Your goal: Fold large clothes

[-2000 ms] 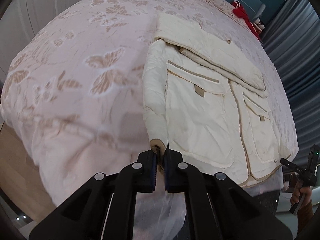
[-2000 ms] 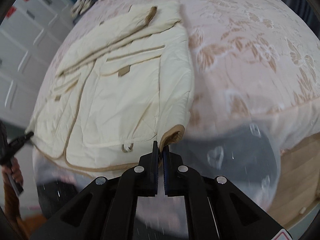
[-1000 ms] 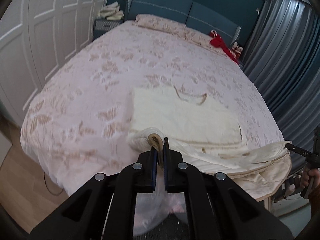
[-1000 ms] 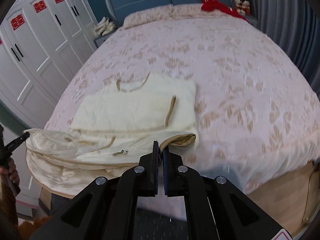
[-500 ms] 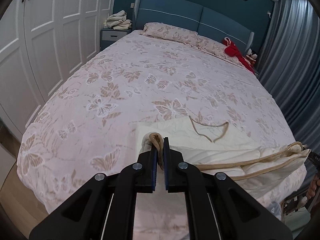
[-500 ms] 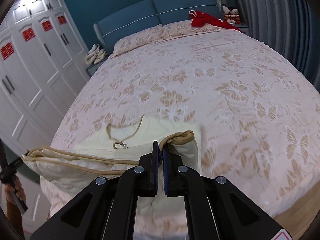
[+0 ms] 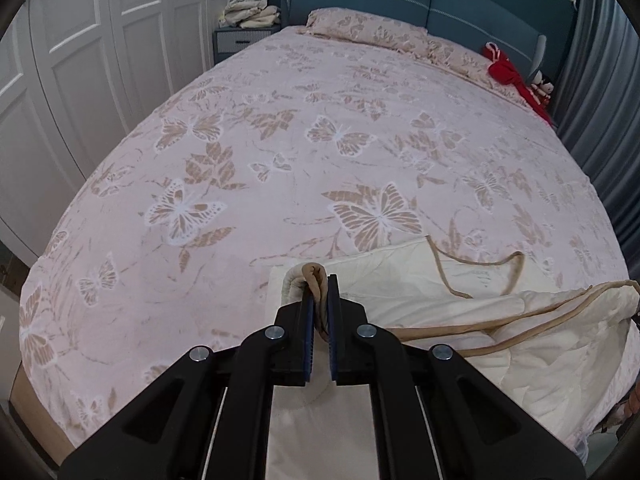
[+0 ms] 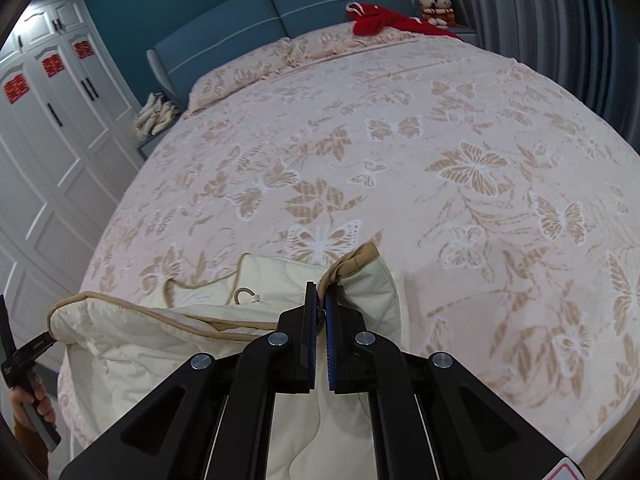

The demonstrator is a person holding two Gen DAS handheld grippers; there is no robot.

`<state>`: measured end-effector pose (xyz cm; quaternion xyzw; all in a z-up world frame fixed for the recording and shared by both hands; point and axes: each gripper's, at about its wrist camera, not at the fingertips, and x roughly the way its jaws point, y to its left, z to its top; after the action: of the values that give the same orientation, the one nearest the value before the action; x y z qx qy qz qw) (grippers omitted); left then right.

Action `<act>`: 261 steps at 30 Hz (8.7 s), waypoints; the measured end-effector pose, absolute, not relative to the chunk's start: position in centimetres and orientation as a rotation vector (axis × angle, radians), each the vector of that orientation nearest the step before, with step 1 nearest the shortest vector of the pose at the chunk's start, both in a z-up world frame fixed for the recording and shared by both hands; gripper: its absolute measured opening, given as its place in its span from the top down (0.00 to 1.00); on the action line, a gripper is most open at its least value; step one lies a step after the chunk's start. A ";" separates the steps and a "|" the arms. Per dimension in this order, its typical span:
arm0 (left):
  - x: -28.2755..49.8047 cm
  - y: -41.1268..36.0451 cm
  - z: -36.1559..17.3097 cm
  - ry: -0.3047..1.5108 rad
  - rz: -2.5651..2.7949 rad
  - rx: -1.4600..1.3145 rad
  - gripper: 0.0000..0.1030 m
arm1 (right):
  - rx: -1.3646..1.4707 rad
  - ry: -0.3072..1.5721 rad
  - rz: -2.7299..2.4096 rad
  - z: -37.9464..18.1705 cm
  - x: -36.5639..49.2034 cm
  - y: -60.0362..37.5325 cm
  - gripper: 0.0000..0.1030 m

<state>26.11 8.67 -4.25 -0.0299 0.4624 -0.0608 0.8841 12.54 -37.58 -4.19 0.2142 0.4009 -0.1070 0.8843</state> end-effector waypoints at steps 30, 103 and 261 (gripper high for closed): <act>29.1 7.1 -12.3 0.985 -0.098 -0.015 0.80 | 0.545 0.865 -0.313 -11.3 15.4 -39.6 0.76; 30.3 -4.8 -15.6 0.964 -0.194 0.056 0.32 | 0.230 1.064 -0.024 -19.2 29.1 -19.1 1.00; 2.3 -14.3 -8.5 1.127 -0.449 0.226 0.22 | 0.630 0.921 -0.098 -2.7 -1.3 -41.0 0.51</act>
<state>2.33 -14.28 -8.46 0.1058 0.5285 -0.2105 0.8156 -1.30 -41.01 -2.72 0.2988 0.4367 -0.0464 0.8473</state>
